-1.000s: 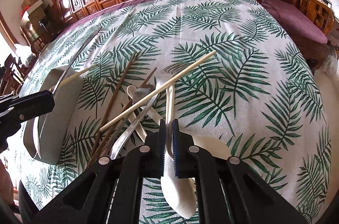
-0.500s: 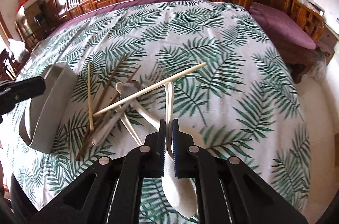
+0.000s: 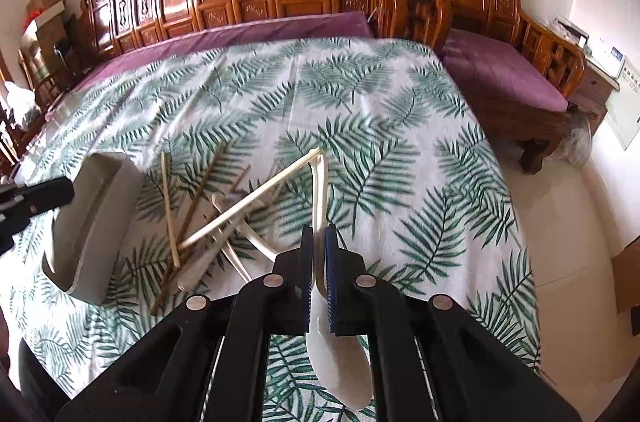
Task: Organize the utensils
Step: 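Carry the metal spoon and white spoon over the grey tray with both tools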
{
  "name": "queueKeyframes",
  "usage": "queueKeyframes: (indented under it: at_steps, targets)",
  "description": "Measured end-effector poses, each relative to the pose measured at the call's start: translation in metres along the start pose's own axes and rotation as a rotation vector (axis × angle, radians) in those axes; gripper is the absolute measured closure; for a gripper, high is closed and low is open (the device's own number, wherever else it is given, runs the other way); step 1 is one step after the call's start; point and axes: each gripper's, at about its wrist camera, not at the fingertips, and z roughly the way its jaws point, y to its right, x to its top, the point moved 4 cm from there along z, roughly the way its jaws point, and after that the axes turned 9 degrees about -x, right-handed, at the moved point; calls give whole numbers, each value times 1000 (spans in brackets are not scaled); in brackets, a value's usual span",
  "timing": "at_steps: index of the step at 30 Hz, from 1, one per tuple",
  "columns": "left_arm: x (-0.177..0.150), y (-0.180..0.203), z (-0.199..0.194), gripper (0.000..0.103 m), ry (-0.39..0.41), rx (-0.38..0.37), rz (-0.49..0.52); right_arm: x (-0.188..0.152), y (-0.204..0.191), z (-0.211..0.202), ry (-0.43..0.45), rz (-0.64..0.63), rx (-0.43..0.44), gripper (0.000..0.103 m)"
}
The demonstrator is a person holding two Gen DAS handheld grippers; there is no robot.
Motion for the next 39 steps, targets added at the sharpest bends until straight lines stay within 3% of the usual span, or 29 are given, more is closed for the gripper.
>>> queueKeyframes:
  at_steps: [8,16,28,39]
  targets:
    - [-2,-20,-23,98,25,23,-22,26,-19,-34,73,-31,-1,96]
    - [-12,-53,-41,98,30,60,-50,30,-54,-40,81,-52,48,96]
    - [-42,-114,-26,98,-31,113,-127,25,-136,-34,69,-128,154,99]
    - [-63,-141,-4,98,-78,116,-174,21,-199,-24,52,-174,238,99]
